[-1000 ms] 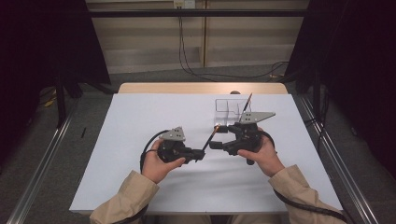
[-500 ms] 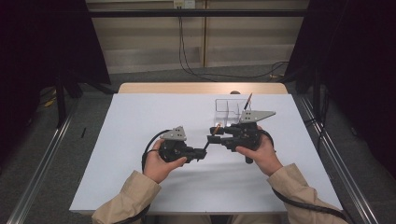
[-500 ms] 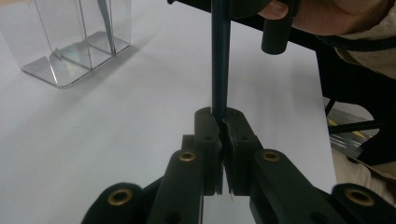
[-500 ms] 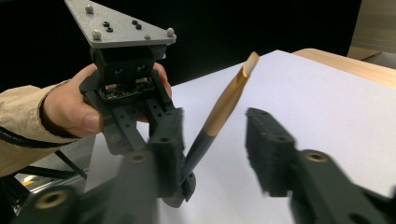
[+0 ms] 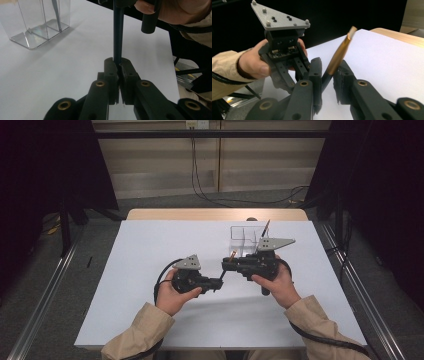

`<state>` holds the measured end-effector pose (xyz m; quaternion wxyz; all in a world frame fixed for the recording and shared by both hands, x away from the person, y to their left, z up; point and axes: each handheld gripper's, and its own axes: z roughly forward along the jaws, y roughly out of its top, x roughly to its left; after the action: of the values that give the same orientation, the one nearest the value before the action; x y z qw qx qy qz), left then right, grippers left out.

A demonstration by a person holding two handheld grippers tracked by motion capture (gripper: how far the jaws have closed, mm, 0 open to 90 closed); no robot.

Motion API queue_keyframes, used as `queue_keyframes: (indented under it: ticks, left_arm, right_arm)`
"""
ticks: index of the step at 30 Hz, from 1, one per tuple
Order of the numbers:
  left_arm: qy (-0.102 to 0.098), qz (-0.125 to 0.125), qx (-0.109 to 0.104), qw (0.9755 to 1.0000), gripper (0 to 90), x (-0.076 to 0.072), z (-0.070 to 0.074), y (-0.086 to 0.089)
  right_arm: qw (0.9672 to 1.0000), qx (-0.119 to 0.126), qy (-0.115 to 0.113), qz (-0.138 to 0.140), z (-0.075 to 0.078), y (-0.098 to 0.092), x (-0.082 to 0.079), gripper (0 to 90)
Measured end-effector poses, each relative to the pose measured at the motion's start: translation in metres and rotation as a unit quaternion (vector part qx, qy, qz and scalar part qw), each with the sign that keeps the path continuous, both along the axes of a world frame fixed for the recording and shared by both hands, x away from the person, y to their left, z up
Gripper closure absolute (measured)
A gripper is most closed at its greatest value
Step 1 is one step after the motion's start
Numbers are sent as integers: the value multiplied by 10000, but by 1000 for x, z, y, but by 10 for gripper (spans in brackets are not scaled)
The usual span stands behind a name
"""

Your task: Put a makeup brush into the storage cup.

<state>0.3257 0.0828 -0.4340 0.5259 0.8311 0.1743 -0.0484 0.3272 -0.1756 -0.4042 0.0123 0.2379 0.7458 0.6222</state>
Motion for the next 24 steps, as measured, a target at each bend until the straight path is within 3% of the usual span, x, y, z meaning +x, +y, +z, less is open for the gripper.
queue_keyframes:
  ticks: [11, 24]
  left_arm:
    - [27, 5, -64, 10000, 851, 2, -4, -9]
    - [32, 30, -160, 9999, 841, 4, -6, -8]
  right_arm:
    - [9999, 86, 60, -13, 2, 4, 1, 826]
    - [9999, 95, 65, 52, 3, 6, 1, 840]
